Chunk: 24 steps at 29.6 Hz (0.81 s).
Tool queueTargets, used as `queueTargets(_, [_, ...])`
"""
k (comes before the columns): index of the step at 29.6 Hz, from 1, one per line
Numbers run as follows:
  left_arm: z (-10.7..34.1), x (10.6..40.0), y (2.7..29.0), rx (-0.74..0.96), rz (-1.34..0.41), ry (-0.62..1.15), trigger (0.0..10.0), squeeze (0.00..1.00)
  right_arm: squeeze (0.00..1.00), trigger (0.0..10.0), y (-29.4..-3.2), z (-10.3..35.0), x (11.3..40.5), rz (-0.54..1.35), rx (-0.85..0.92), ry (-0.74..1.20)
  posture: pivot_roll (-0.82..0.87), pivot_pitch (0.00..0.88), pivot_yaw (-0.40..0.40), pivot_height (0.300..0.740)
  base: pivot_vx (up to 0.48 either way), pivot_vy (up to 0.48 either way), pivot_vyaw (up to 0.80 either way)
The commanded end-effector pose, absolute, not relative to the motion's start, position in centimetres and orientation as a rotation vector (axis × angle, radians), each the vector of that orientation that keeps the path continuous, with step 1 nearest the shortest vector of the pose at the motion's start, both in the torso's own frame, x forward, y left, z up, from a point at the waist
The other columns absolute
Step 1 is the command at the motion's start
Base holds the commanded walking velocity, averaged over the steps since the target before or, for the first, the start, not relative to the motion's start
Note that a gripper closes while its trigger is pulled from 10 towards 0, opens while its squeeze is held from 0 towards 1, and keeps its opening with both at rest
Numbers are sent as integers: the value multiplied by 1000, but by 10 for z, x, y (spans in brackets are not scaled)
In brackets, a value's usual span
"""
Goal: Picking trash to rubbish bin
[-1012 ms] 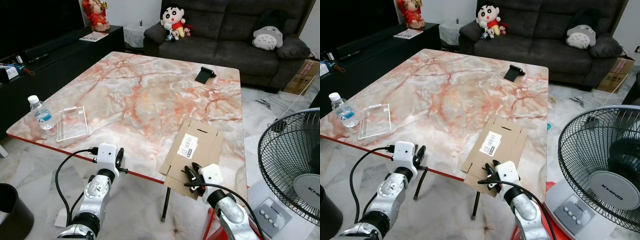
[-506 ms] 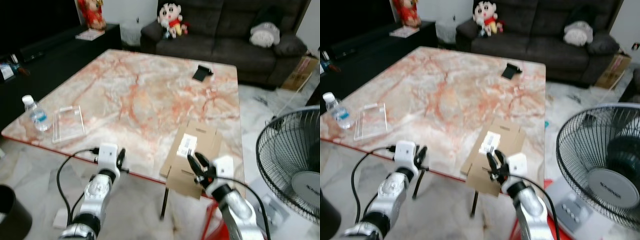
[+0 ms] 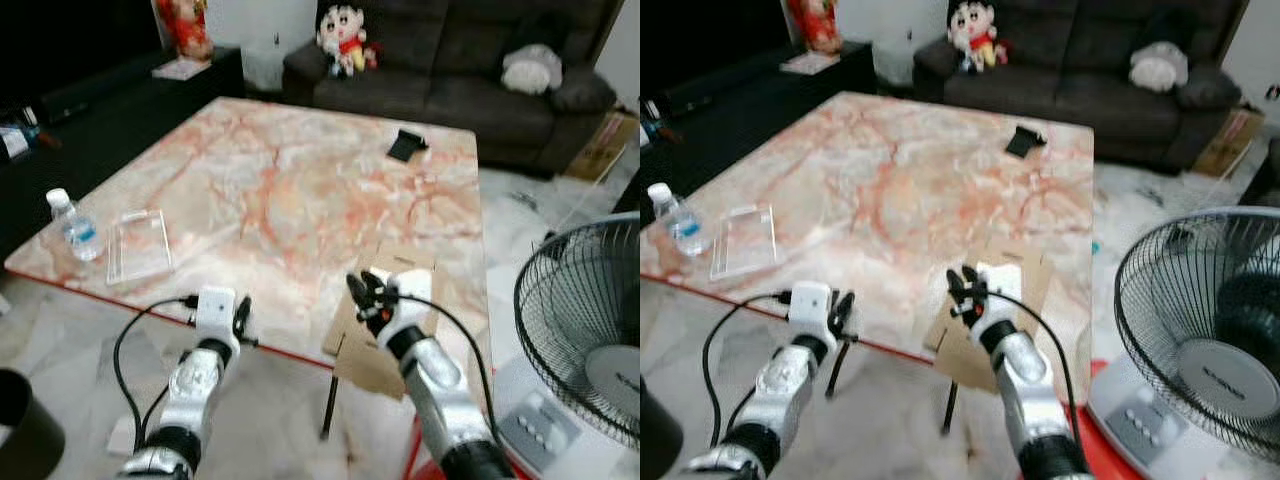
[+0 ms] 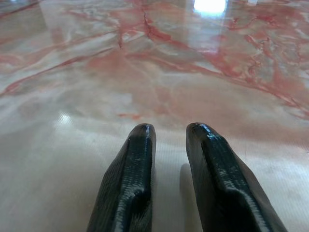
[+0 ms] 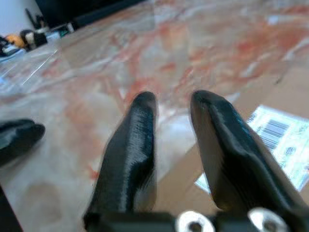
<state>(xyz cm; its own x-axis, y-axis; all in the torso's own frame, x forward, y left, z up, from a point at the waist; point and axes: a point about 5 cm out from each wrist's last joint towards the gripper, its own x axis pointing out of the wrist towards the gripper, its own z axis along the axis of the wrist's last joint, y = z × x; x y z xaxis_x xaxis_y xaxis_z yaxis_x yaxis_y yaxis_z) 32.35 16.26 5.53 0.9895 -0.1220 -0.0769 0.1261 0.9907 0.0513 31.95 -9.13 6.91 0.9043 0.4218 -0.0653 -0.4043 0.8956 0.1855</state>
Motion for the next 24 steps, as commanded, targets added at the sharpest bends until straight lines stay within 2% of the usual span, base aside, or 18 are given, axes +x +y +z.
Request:
queueTargets(1, [60,327,163,53,-123,65,10000,0,0,10000,-89,66,323,410,169,124,23,0,-24,740,0,0,0])
queueTargets(9, [60,327,164,56,-119,67,10000,0,0,10000,-83,47,323,382,128,242,37,0,-24,740,0,0,0])
queueTargets(17, [59,327,164,59,-128,72,10000,0,0,10000,-81,38,319,374,128,270,35,0,-20,740,0,0,0])
queueTargets(24, [57,325,162,59,-136,76,10000,0,0,10000,-103,23,306,326,119,279,18,0,-21,740,0,0,0])
